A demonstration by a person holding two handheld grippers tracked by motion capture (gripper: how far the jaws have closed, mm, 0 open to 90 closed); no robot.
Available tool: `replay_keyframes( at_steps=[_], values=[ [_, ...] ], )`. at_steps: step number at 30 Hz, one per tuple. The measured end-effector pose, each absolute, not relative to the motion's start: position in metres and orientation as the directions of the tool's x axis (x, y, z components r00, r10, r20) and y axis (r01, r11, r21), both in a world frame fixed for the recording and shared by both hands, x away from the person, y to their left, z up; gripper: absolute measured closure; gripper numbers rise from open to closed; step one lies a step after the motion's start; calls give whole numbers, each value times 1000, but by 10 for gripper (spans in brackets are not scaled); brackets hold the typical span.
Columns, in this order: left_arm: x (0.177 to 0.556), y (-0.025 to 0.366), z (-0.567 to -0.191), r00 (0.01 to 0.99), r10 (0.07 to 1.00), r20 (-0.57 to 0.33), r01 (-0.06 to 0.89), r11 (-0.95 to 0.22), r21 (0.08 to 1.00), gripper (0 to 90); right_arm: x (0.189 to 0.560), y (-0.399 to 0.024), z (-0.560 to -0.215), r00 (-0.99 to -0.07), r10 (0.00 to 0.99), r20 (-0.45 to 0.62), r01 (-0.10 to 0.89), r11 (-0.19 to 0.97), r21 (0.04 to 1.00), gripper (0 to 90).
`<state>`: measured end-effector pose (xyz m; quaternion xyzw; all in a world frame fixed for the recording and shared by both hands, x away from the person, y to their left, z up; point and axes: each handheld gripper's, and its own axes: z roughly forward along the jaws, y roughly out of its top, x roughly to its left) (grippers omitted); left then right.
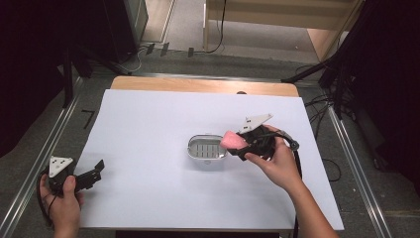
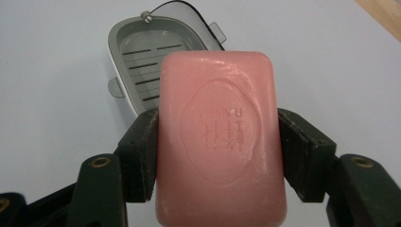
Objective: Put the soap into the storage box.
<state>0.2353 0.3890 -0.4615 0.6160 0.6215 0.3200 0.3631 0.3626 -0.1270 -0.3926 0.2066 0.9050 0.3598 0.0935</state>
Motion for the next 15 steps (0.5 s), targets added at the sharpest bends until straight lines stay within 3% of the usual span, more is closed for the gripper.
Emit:
replay_keyframes(
  at_steps=[15],
  values=[
    [235, 389, -461, 23, 998, -60, 534, 38, 845, 71, 369, -98, -393, -940, 336, -54, 209, 696, 688, 385]
  ],
)
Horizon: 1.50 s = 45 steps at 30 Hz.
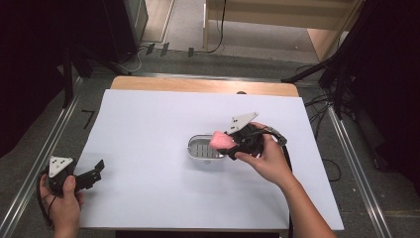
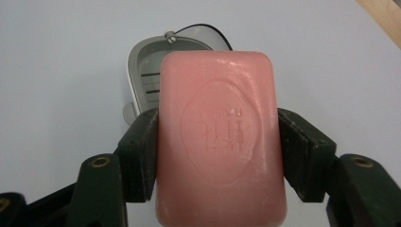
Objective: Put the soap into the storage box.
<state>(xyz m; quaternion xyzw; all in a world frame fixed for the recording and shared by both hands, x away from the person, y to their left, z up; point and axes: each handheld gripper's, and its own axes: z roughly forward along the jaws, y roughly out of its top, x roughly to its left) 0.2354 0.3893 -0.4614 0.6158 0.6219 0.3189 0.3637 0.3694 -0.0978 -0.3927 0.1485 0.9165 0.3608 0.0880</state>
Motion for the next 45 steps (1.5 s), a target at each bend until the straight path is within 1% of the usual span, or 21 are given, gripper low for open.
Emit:
replay_keyframes(
  at_steps=[9, 19, 26, 31, 33, 34, 35, 41, 45],
  values=[
    [235, 390, -461, 25, 998, -60, 537, 37, 843, 71, 373, -80, -395, -963, 261, -73, 144, 721, 678, 385],
    [236, 390, -461, 25, 998, -62, 537, 39, 842, 72, 379, -66, -399, -979, 194, -67, 101, 742, 663, 384],
    [236, 390, -461, 26, 998, -64, 538, 40, 842, 71, 382, -62, -404, -984, 169, -64, 86, 749, 657, 385],
    [236, 390, -461, 25, 998, -65, 538, 41, 842, 71, 383, -62, -405, -984, 166, -65, 84, 751, 655, 383],
    [236, 390, -461, 24, 998, -64, 540, 41, 841, 71, 383, -63, -403, -982, 177, -61, 89, 728, 680, 391],
    [236, 390, -461, 24, 998, -66, 539, 43, 842, 71, 383, -64, -399, -982, 183, -54, 93, 703, 705, 371],
    [236, 390, -461, 24, 998, -64, 539, 41, 841, 71, 383, -65, -396, -981, 191, -38, 107, 692, 714, 372],
    [236, 390, -462, 25, 998, -66, 539, 42, 842, 71, 381, -67, -397, -980, 192, -56, 100, 711, 696, 363],
    [236, 390, -461, 25, 998, -65, 540, 41, 841, 71, 377, -72, -398, -973, 226, -45, 129, 697, 706, 336]
  ],
)
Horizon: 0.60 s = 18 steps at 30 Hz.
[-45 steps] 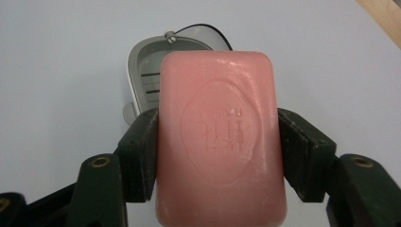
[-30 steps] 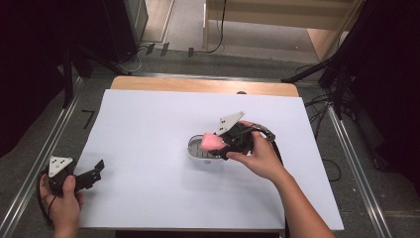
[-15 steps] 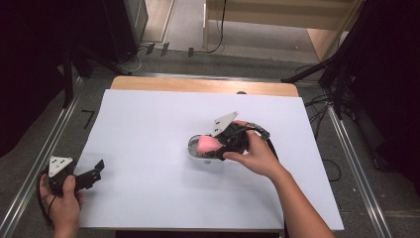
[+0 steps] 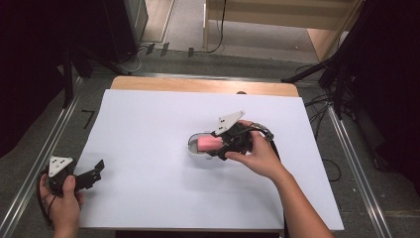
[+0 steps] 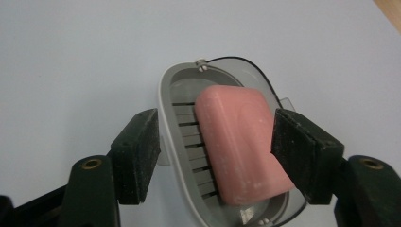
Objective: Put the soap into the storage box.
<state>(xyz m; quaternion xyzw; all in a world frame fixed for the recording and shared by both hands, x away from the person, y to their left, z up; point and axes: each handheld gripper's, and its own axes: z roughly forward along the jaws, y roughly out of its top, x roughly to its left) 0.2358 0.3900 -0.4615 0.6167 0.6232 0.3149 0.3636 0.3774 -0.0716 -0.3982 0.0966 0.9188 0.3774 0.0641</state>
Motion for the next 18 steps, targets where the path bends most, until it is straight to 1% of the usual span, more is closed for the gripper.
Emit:
replay_keyframes(
  at_steps=[10, 11, 15, 18],
  values=[
    [236, 390, -461, 25, 998, -64, 540, 40, 841, 72, 375, -89, -399, -956, 294, -20, 185, 652, 735, 263],
    [236, 390, -461, 25, 998, -64, 539, 41, 841, 72, 374, -96, -400, -946, 323, -7, 212, 636, 742, 251],
    [236, 390, -462, 23, 998, -64, 537, 42, 842, 72, 372, -107, -404, -933, 359, 4, 241, 616, 750, 219],
    [236, 389, -462, 23, 998, -64, 537, 41, 843, 72, 371, -116, -406, -919, 394, 15, 268, 596, 757, 213]
  ],
)
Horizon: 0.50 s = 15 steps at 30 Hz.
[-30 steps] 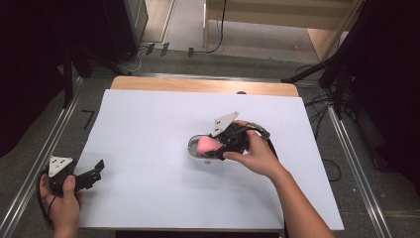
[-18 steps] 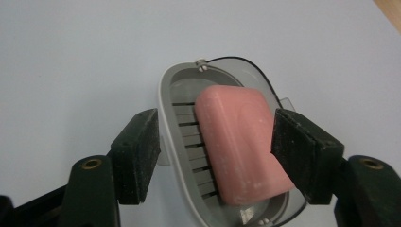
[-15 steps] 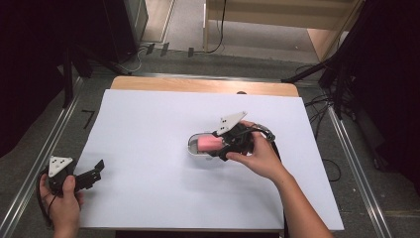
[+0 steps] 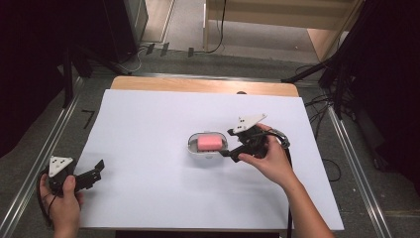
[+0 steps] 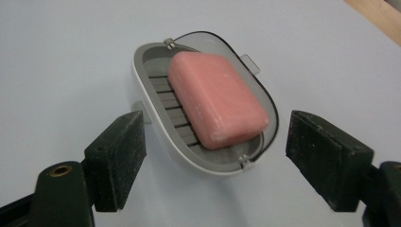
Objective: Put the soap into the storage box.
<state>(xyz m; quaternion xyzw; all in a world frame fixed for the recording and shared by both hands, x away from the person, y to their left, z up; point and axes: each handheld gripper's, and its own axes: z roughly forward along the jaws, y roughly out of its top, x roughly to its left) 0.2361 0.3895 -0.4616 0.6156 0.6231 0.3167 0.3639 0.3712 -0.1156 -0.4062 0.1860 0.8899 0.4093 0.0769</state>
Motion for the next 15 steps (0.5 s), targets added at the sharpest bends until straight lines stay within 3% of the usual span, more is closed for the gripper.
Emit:
replay_keyframes(
  at_steps=[15],
  values=[
    [236, 389, -462, 23, 998, -60, 535, 39, 844, 72, 362, -154, -423, -863, 502, 52, 353, 526, 774, 192]
  ],
)
